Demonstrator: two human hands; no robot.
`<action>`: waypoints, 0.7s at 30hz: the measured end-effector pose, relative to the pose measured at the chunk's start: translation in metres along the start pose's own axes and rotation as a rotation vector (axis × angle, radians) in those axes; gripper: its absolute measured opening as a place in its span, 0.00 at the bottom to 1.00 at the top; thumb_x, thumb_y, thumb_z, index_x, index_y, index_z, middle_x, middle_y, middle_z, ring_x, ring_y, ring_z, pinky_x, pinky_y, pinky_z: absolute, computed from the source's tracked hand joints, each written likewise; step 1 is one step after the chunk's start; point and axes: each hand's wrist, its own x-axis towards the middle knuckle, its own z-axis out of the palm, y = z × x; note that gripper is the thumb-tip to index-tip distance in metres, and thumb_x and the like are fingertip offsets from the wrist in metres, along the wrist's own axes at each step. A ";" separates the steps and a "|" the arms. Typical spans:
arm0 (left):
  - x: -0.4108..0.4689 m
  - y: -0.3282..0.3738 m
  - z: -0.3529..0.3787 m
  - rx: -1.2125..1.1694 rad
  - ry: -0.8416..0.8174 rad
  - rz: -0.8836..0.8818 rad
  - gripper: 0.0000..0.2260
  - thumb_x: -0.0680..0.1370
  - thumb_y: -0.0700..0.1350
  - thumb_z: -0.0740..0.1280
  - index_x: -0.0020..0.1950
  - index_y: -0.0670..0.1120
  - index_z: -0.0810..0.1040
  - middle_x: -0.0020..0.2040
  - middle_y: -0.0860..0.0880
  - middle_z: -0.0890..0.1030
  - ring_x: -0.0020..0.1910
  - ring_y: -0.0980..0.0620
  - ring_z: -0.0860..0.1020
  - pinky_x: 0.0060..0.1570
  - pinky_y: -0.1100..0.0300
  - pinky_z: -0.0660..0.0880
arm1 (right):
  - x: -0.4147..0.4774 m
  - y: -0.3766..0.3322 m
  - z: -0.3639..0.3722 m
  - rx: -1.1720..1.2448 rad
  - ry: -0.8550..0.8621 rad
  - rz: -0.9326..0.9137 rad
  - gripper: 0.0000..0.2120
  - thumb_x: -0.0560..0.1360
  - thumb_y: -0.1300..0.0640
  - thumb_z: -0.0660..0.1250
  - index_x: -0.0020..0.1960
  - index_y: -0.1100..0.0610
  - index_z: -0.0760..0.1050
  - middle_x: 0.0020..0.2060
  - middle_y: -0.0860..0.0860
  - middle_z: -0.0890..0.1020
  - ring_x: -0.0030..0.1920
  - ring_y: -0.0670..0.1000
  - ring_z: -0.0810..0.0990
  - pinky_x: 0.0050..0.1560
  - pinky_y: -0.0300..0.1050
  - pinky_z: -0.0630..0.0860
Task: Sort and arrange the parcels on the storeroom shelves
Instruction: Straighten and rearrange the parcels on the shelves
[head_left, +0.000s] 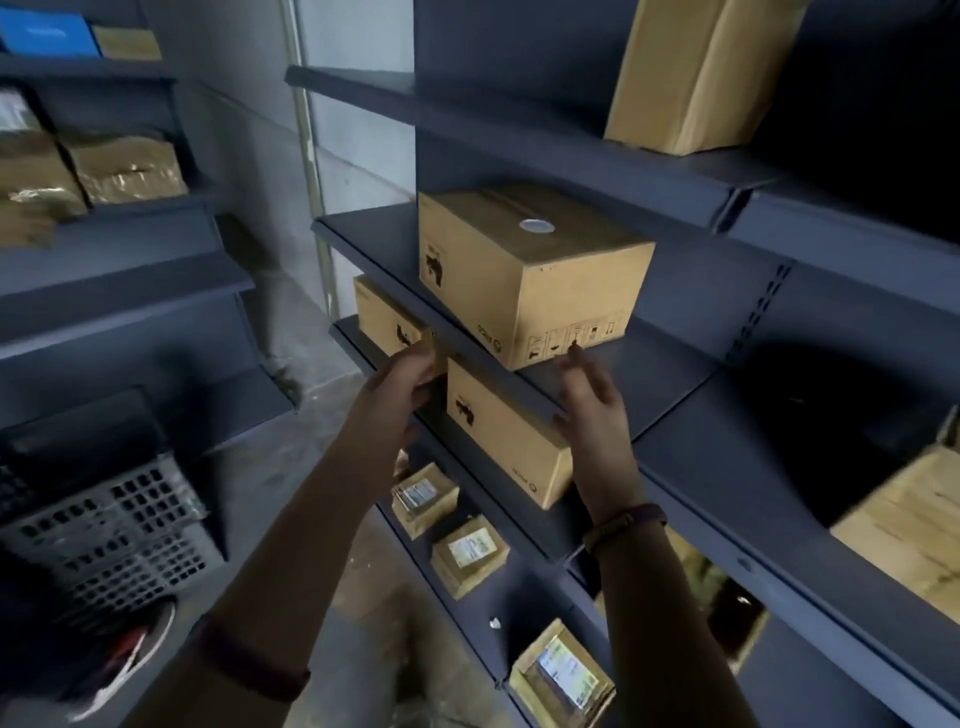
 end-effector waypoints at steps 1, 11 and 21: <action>0.021 0.002 -0.003 0.019 -0.014 -0.002 0.08 0.76 0.58 0.64 0.50 0.57 0.78 0.52 0.63 0.80 0.57 0.58 0.75 0.61 0.50 0.69 | 0.016 0.004 0.006 -0.001 0.025 0.006 0.22 0.76 0.47 0.66 0.69 0.47 0.71 0.60 0.40 0.78 0.58 0.40 0.75 0.66 0.47 0.69; 0.236 0.057 -0.015 0.189 -0.050 -0.012 0.07 0.76 0.59 0.64 0.48 0.58 0.75 0.58 0.55 0.77 0.54 0.55 0.74 0.50 0.56 0.68 | 0.166 0.006 0.045 0.015 0.332 -0.083 0.39 0.67 0.40 0.67 0.76 0.47 0.61 0.69 0.46 0.72 0.68 0.48 0.71 0.68 0.49 0.68; 0.397 0.115 0.001 0.235 -0.146 0.044 0.17 0.75 0.64 0.60 0.59 0.57 0.70 0.58 0.56 0.74 0.57 0.55 0.71 0.57 0.55 0.65 | 0.200 0.008 0.042 0.084 0.569 -0.045 0.27 0.77 0.46 0.66 0.74 0.52 0.66 0.66 0.48 0.77 0.65 0.47 0.76 0.72 0.55 0.66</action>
